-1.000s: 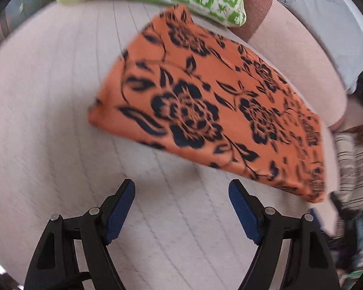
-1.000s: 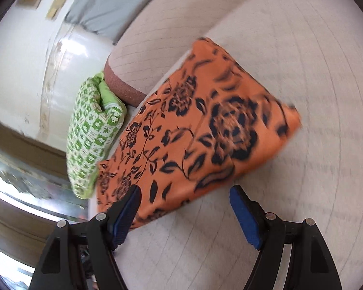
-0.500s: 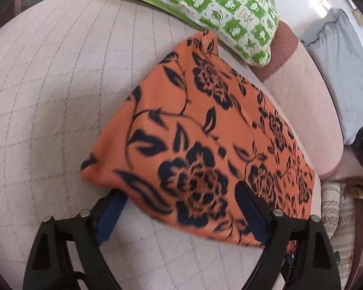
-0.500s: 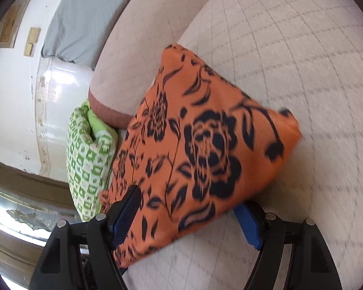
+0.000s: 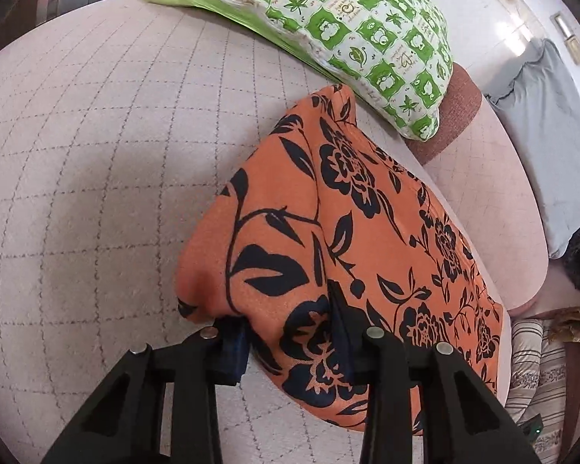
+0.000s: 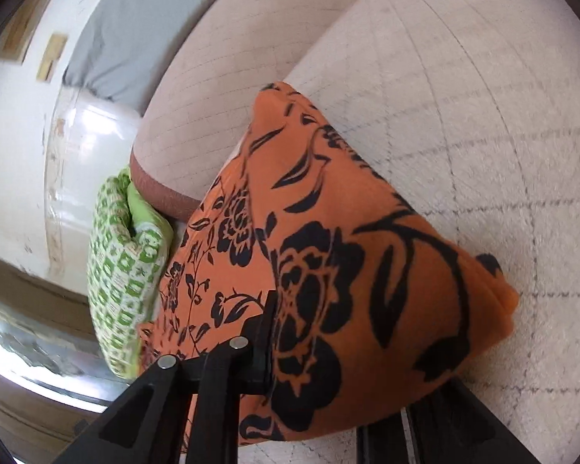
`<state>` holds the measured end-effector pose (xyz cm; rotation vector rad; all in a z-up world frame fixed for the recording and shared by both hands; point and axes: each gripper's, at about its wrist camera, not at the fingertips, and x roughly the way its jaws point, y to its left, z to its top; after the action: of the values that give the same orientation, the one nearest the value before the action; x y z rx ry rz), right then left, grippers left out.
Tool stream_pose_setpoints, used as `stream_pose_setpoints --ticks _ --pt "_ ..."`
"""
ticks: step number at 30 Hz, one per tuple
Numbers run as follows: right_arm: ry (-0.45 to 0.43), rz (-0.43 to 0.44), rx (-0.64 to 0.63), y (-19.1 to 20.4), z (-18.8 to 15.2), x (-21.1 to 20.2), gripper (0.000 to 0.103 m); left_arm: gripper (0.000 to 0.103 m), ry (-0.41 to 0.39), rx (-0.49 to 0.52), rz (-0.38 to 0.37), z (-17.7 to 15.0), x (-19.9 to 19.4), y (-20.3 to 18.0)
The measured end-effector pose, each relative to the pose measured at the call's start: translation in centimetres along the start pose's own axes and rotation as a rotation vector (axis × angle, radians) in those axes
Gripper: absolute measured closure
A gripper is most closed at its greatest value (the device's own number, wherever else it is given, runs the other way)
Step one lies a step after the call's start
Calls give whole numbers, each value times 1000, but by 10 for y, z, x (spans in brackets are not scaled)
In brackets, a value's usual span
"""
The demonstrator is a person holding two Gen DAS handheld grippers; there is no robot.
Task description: Fold small clothes
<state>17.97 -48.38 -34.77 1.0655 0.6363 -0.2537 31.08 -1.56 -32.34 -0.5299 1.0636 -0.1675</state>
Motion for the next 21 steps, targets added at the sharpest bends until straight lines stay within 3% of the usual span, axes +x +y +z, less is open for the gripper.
stream_pose_setpoints --ticks 2,3,4,6,7,8,9,14,21 --pt "6 5 0 0 -1 1 85 43 -2 -15 -45 -1 5 1" --pt "16 15 27 -5 -1 2 84 37 -7 -23 -76 -2 3 3" --pt "18 40 66 -11 -1 3 84 32 -13 -30 -105 -2 3 2" --pt "4 58 92 -15 -3 2 83 32 -14 -32 -108 -1 5 1" --pt "-2 48 81 -14 -4 2 82 38 -19 -35 -110 -1 6 2" --pt "-7 43 68 -12 -5 2 83 62 -29 -45 -95 0 5 4" --pt "-12 36 40 -9 -5 3 82 71 -33 -53 -71 0 4 7" --pt "-26 -15 -28 5 -4 -1 87 81 -26 -90 -106 2 1 13" --pt "-104 -28 -176 41 -13 -30 89 84 -86 -50 -109 -5 -32 6"
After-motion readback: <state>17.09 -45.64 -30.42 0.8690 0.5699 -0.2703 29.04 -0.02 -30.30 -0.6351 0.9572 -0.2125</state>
